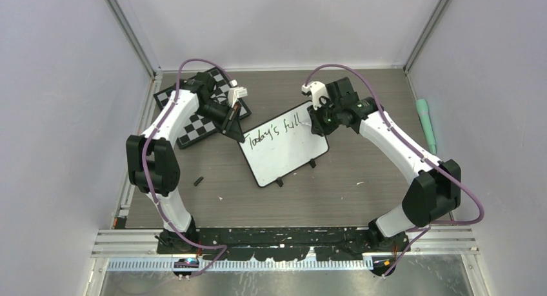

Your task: Write a sentence on the whiteboard

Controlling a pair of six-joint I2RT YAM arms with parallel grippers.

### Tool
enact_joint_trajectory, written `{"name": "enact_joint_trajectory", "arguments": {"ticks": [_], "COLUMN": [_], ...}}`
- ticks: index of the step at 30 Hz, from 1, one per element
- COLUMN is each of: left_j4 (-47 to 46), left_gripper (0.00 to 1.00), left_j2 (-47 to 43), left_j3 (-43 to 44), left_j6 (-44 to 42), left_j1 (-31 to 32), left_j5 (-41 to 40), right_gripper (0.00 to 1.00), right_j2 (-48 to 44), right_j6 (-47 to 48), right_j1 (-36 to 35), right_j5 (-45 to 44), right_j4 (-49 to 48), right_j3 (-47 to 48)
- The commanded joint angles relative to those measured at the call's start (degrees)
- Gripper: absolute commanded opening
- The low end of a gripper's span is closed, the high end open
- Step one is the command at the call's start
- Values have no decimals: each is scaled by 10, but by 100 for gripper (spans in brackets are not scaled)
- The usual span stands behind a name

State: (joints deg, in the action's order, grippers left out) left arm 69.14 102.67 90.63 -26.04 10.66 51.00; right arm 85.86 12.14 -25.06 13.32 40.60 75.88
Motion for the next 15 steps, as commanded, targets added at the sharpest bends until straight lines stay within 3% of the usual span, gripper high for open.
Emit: {"name": "enact_joint_trajectory", "arguments": {"ticks": [1, 6, 9, 15], "left_j4": [4, 3, 1, -6], "left_gripper": [7, 18, 30, 50], "left_j2": [-25, -29, -34, -45], "left_j3": [-3, -2, 0, 0], "left_j6": [-1, 1, 6, 17], "left_j1": [0, 0, 0, 0], "left_j5": [-3, -3, -4, -5], "right_gripper": [0, 0, 0, 0], "right_j2": [-28, -29, -33, -50], "right_j6": [19, 34, 37, 27], "right_j1": [3, 4, 4, 4], "right_j5": [-19, -20, -6, 83], "right_j4": [7, 36, 59, 91], "right_j3": [21, 61, 86, 106]}}
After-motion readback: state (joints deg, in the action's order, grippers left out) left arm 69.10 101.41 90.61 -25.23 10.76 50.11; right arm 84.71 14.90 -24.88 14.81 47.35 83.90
